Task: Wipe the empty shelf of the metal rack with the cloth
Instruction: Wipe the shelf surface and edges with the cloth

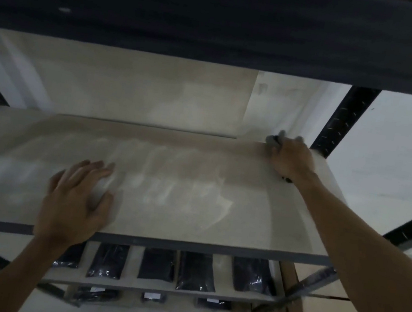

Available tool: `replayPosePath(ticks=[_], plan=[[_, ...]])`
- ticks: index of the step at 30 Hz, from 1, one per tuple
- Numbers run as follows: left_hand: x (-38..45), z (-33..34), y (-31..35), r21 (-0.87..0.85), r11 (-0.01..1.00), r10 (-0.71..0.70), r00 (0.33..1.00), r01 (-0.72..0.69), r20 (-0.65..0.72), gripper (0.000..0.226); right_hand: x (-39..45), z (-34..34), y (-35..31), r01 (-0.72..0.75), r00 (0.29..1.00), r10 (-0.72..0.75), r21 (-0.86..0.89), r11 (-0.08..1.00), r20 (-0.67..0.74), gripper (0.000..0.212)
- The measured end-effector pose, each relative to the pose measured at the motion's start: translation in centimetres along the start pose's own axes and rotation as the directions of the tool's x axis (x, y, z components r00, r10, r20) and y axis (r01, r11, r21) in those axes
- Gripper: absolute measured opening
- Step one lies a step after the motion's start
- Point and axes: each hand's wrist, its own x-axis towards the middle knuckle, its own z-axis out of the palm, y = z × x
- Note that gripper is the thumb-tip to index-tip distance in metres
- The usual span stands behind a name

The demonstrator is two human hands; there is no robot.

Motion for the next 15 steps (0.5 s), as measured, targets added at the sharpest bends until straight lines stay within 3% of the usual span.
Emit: replayPosePath(ticks=[2,4,6,9,12,15], plan=[[-0.1,-0.1,0.1,-0.007,1.000,-0.003,1.000,0.003,0.004,0.055,0.3,0.4,-2.7,0.163,0.983,-0.165,0.029,0.986,0.080,0.038],[-0.1,-0.1,0.1,-0.014,1.000,-0.007,1.000,0.007,0.007,0.054,0.9,0.2,-4.2,0.307,0.933,-0.318,0.091,0.947,0.170,0.028],[-0.1,0.0,-0.1,-0.014,1.000,-0.012,1.000,0.012,0.007,0.053,2.0,-0.7,-4.5,0.384,0.899,-0.403,0.134,0.913,0.172,0.023],[-0.2,0.4,-0.4,-0.014,1.000,-0.009,1.000,0.009,-0.002,0.050,3.6,-1.3,-4.1,0.327,0.942,-0.335,0.135,0.935,0.037,0.030],[0.0,0.6,-0.4,-0.025,1.000,-0.011,1.000,0.011,-0.006,0.044,3.1,0.5,-5.3,0.272,0.958,-0.276,0.065,0.960,0.081,0.038],[0.0,0.7,-0.6,-0.032,0.999,-0.013,1.000,0.013,-0.021,0.037,1.8,2.0,-7.1,0.315,0.945,-0.322,0.099,0.944,0.065,0.042]])
